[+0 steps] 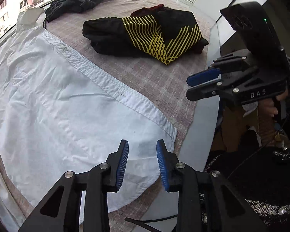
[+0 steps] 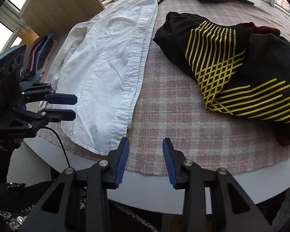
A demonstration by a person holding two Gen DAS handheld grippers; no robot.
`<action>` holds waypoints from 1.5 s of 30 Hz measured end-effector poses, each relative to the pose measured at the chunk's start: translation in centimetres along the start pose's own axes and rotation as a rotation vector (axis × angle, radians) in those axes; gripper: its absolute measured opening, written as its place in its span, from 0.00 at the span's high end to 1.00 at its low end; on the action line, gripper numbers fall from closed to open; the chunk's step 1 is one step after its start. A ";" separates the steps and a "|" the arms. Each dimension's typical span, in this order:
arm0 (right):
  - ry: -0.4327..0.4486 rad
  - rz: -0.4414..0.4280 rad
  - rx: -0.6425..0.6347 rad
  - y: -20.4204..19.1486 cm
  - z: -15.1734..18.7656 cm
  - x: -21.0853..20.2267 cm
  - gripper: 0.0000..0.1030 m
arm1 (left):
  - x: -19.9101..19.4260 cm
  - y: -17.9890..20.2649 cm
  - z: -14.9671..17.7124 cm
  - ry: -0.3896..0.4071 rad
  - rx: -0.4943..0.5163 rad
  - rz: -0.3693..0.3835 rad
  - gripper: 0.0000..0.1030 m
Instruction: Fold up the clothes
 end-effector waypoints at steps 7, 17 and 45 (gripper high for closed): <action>-0.072 -0.037 -0.054 -0.3 -0.3 3.8 0.65 | -1.9 0.1 1.6 0.015 0.082 -0.049 0.69; -0.070 -0.017 -0.113 -2.3 -1.8 3.0 0.87 | 2.9 3.6 4.3 -0.083 0.324 -0.209 0.74; -0.080 -0.267 0.078 -4.4 -4.8 2.5 0.94 | 0.5 4.7 3.2 0.040 0.288 -0.155 0.55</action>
Point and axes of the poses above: each gripper's, at about its wrist camera, not at the fingertips, and x roughly the way its jaws point, y to its right, z to its underside, the point moved 8 cm from there along x, roughly the way its jaws point, and after that the axes turned 13 degrees about -z, right-handed, at the moved point
